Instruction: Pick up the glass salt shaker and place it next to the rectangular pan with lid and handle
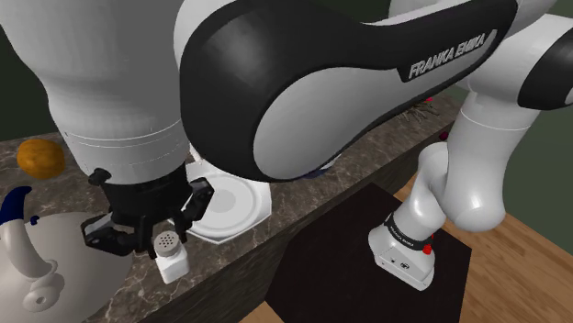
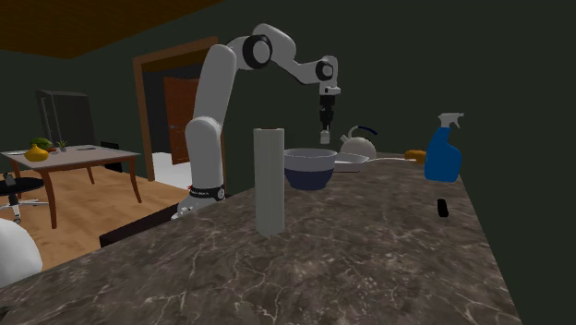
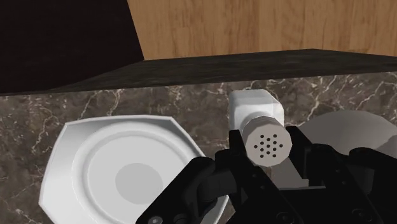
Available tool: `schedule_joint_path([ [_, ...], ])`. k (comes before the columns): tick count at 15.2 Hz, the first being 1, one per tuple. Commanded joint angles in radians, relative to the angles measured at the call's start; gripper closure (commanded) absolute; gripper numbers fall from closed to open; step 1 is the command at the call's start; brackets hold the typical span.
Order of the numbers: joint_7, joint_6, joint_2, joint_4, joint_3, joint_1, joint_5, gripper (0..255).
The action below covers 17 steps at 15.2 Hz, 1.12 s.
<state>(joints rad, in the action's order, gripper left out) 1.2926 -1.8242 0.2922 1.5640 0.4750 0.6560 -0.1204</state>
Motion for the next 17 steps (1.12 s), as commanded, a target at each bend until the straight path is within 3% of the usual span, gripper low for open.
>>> schedule_joint_path([
  [1, 0.002, -0.026, 0.004, 0.023, -0.001, 0.000, -0.002, 255],
  [13, 0.015, -0.174, 0.037, 0.141, -0.010, -0.001, -0.023, 255],
  [17, 0.016, -0.183, 0.040, 0.147, -0.010, 0.000, -0.024, 255],
])
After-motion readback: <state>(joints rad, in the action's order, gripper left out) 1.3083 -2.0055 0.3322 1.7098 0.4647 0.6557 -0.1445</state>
